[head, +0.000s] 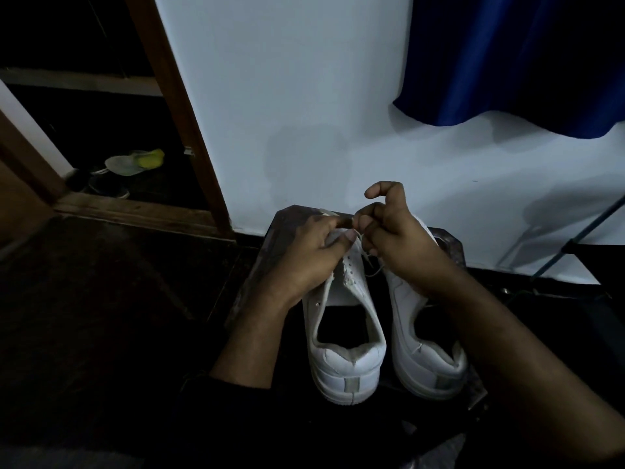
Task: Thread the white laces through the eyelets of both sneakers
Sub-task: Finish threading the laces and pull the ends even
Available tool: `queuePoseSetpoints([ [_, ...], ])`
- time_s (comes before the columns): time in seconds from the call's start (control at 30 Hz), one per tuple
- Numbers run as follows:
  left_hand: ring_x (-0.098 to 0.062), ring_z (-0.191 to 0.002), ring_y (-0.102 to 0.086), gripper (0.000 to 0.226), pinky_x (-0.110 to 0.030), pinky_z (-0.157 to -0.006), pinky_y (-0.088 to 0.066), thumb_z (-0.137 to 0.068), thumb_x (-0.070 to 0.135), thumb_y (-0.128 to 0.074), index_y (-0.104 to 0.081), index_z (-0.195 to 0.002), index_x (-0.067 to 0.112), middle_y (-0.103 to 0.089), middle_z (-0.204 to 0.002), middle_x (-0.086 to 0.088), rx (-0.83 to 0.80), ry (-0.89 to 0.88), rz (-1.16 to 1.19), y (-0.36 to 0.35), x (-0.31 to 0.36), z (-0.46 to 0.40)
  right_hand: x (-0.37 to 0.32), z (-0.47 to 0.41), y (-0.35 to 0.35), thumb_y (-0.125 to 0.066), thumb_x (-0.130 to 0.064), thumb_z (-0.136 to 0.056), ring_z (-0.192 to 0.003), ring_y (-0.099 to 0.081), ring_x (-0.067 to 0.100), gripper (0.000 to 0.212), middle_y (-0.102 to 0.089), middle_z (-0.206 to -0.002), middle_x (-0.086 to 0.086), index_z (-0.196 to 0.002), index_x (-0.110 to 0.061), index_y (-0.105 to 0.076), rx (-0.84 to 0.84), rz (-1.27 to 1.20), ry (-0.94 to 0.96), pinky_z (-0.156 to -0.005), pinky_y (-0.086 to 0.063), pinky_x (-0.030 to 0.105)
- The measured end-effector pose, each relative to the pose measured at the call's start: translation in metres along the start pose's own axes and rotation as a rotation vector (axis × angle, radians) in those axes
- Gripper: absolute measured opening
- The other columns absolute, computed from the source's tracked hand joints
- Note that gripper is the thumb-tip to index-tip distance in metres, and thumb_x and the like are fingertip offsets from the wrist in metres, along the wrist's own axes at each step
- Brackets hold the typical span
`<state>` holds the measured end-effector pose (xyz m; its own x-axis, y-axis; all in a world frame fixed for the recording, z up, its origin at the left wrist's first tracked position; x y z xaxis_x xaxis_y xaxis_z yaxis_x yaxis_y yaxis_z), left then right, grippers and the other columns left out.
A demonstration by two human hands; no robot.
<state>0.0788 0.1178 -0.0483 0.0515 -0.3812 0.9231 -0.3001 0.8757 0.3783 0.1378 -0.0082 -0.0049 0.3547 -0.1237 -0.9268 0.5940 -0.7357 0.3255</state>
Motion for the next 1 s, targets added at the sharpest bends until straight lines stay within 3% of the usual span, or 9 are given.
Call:
queuePoseSetpoints([
  [0.13, -0.008, -0.120, -0.055, 0.040, -0.021, -0.098, -0.048, -0.094, 0.027, -0.073, -0.061, -0.133, 0.029, -0.059, -0.123, 0.013, 0.056, -0.081, -0.112, 0.006, 0.004, 0.001, 0.004, 0.001, -0.002, -0.044, -0.001, -0.103, -0.058, -0.052, 0.007, 0.029, -0.059, -0.091, 0.006, -0.124, -0.018, -0.031, -0.041, -0.067, -0.049, -0.055, -0.043, 0.025],
  [0.23, -0.014, -0.109, -0.064, 0.023, -0.045, -0.097, -0.053, -0.090, 0.035, -0.070, -0.076, -0.108, 0.022, -0.070, -0.109, 0.003, 0.010, -0.131, -0.081, 0.003, 0.003, -0.003, 0.007, 0.001, -0.002, -0.043, 0.002, -0.103, -0.058, -0.051, 0.006, 0.029, -0.059, -0.086, 0.003, -0.122, -0.018, -0.031, -0.048, -0.120, -0.062, -0.054, -0.042, 0.022],
  [0.33, -0.015, -0.097, -0.067, 0.019, -0.049, -0.089, -0.054, -0.086, 0.038, -0.071, -0.080, -0.089, 0.021, -0.072, -0.095, 0.001, 0.058, -0.154, -0.107, 0.006, 0.005, -0.004, 0.008, 0.001, 0.000, -0.045, -0.001, -0.103, -0.055, -0.051, 0.007, 0.028, -0.059, -0.089, 0.008, -0.122, -0.017, -0.033, -0.013, -0.082, -0.085, -0.052, -0.042, 0.022],
  [0.4, -0.009, -0.095, -0.067, 0.004, -0.043, -0.087, -0.055, -0.084, 0.035, -0.078, -0.078, -0.080, 0.033, -0.072, -0.091, 0.008, 0.102, -0.188, -0.166, 0.011, 0.007, -0.006, 0.010, 0.000, 0.005, -0.052, -0.008, -0.102, -0.054, -0.054, 0.008, 0.024, -0.061, -0.091, 0.008, -0.121, -0.016, -0.041, 0.048, 0.120, -0.068, -0.052, -0.043, 0.016],
  [0.5, -0.003, -0.093, -0.063, 0.026, -0.028, -0.081, -0.050, -0.080, 0.026, -0.085, -0.069, -0.069, 0.043, -0.069, -0.085, 0.009, 0.144, -0.188, -0.201, 0.017, 0.002, -0.008, 0.008, -0.002, 0.004, -0.062, -0.020, -0.097, -0.066, -0.054, 0.000, 0.008, -0.062, -0.088, -0.003, -0.104, -0.019, -0.065, 0.043, 0.549, 0.030, -0.061, -0.037, 0.004],
  [0.57, -0.001, -0.094, -0.062, 0.021, -0.023, -0.079, -0.048, -0.080, 0.026, -0.087, -0.072, -0.071, 0.039, -0.068, -0.088, 0.009, 0.160, -0.168, -0.215, 0.020, 0.001, -0.007, 0.007, -0.003, 0.003, -0.066, -0.020, -0.095, -0.065, -0.052, -0.003, 0.007, -0.061, -0.076, -0.009, -0.092, -0.018, -0.072, 0.042, 0.643, 0.043, -0.062, -0.037, 0.003],
  [0.63, -0.002, -0.095, -0.063, 0.012, -0.027, -0.083, -0.051, -0.081, 0.025, -0.085, -0.077, -0.076, 0.032, -0.069, -0.091, 0.009, 0.139, -0.141, -0.202, 0.020, 0.000, -0.004, 0.006, -0.002, 0.005, -0.069, -0.022, -0.092, -0.067, -0.058, 0.000, 0.007, -0.064, -0.072, -0.010, -0.088, -0.019, -0.074, 0.054, 0.673, 0.050, -0.065, -0.043, 0.008],
  [0.73, -0.006, -0.097, -0.064, 0.001, -0.036, -0.090, -0.053, -0.086, 0.022, -0.081, -0.080, -0.085, 0.023, -0.070, -0.095, 0.007, 0.095, -0.106, -0.203, 0.021, 0.000, 0.000, 0.004, -0.001, 0.009, -0.074, -0.028, -0.087, -0.082, -0.067, 0.014, 0.005, -0.073, -0.084, -0.005, -0.084, -0.024, -0.074, 0.065, 0.727, 0.052, -0.077, -0.054, 0.035],
  [1.0, -0.006, -0.087, -0.069, 0.018, -0.031, -0.083, -0.058, -0.082, 0.004, -0.070, -0.080, -0.080, 0.018, -0.075, -0.087, 0.004, 0.040, -0.092, -0.337, 0.020, -0.004, 0.004, 0.010, 0.000, 0.002, -0.067, -0.025, -0.091, -0.091, -0.068, 0.024, 0.010, -0.074, -0.093, 0.002, -0.092, -0.020, -0.076, 0.037, 0.824, 0.096, -0.079, -0.052, 0.034],
])
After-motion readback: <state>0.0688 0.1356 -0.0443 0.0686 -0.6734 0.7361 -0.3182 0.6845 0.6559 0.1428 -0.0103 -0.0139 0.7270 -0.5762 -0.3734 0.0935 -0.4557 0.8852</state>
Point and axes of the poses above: each hand's wrist, its own z-axis away from the middle knuckle, its own y-axis out of the back of the hand, x = y × z, the point moved 6 cm from there along -z, towards the middle knuckle
